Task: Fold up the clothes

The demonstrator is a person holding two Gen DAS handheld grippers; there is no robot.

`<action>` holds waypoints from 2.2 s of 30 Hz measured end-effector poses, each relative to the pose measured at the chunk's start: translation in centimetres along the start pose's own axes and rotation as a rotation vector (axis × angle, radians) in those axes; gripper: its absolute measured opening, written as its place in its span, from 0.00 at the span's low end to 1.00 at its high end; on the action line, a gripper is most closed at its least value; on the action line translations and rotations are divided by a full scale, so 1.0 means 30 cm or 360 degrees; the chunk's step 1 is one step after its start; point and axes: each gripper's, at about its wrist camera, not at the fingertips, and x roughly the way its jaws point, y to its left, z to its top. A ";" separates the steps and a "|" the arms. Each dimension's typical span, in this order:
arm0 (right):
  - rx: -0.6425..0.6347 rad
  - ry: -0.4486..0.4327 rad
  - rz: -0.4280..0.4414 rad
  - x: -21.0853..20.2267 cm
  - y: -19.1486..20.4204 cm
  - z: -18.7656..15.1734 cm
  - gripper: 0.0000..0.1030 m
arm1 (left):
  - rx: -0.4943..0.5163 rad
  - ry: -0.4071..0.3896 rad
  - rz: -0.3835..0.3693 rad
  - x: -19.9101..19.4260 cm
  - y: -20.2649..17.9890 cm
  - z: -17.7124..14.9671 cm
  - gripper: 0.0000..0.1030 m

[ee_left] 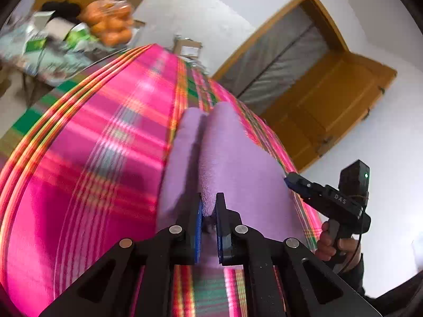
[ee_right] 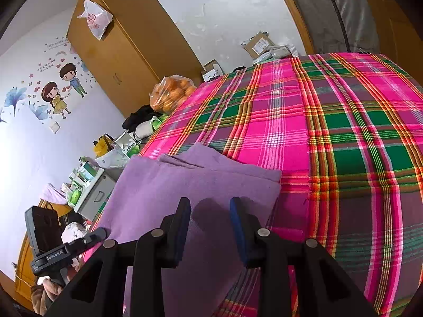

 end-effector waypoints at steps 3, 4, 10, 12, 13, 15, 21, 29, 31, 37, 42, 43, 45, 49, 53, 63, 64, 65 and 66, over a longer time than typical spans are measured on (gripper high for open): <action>-0.0012 0.0006 0.0015 0.007 0.013 0.001 0.32 | -0.0050 0.0011 -0.0013 -0.003 0.027 -0.014 0.08; -0.0020 0.0012 0.0015 0.010 0.015 0.003 0.32 | -0.0022 0.0019 0.0005 -0.007 0.017 -0.009 0.09; -0.0044 -0.0054 -0.0036 -0.014 0.020 0.005 0.32 | 0.0219 -0.0054 0.0134 -0.070 -0.067 0.052 0.10; -0.0028 -0.0077 -0.0056 -0.022 0.011 -0.008 0.32 | 0.0321 -0.0149 0.0179 -0.090 -0.118 0.094 0.08; -0.0017 -0.0079 -0.0067 -0.023 0.005 -0.013 0.32 | 0.0368 -0.0180 0.0185 -0.090 -0.144 0.115 0.08; -0.0016 -0.0076 -0.0089 -0.018 -0.004 -0.019 0.32 | 0.0458 -0.0187 0.0171 -0.056 -0.212 0.170 0.08; -0.0013 -0.0096 -0.0178 -0.002 -0.028 -0.004 0.32 | 0.0847 -0.0040 0.0317 0.207 -0.343 0.273 0.11; 0.0023 0.0012 -0.0277 0.094 -0.082 0.034 0.21 | 0.0724 0.0194 0.0378 0.386 -0.214 0.281 0.11; -0.0002 0.0027 -0.0284 0.108 -0.077 0.040 0.20 | 0.0661 0.0183 0.0334 0.380 -0.191 0.282 0.11; -0.0091 0.0061 -0.0363 0.137 -0.045 0.043 0.19 | 0.0438 0.0192 0.0151 0.365 -0.122 0.296 0.08; -0.0059 0.0001 -0.0358 0.053 -0.020 0.015 0.19 | 0.0363 0.0056 0.0111 0.201 -0.108 0.272 0.06; -0.0083 -0.0028 -0.0351 0.021 -0.003 0.004 0.19 | 0.0369 0.0026 0.0115 0.164 -0.107 0.254 0.06; -0.0122 -0.0085 -0.0335 -0.037 0.034 -0.026 0.19 | 0.0383 -0.0011 0.0116 0.104 -0.104 0.215 0.06; -0.0192 -0.0109 -0.0280 -0.082 0.109 -0.101 0.19 | 0.0482 -0.0001 0.0161 0.075 -0.118 0.123 0.06; -0.0276 -0.0053 -0.0256 -0.062 0.180 -0.196 0.19 | 0.0498 0.0048 0.0220 0.094 -0.099 0.050 0.05; -0.0378 -0.0103 -0.0285 -0.141 0.204 -0.294 0.19 | 0.0520 -0.0017 0.0211 0.016 -0.095 0.016 0.06; -0.0392 -0.0084 -0.0279 -0.137 0.208 -0.312 0.19 | 0.0511 0.0004 0.0212 0.026 -0.083 0.007 0.05; -0.0398 -0.0067 -0.0275 -0.132 0.209 -0.326 0.19 | 0.0507 0.0005 0.0210 0.028 -0.079 0.000 0.05; -0.0388 -0.0057 -0.0278 -0.124 0.203 -0.332 0.19 | 0.0507 -0.0009 0.0207 0.024 -0.079 -0.007 0.05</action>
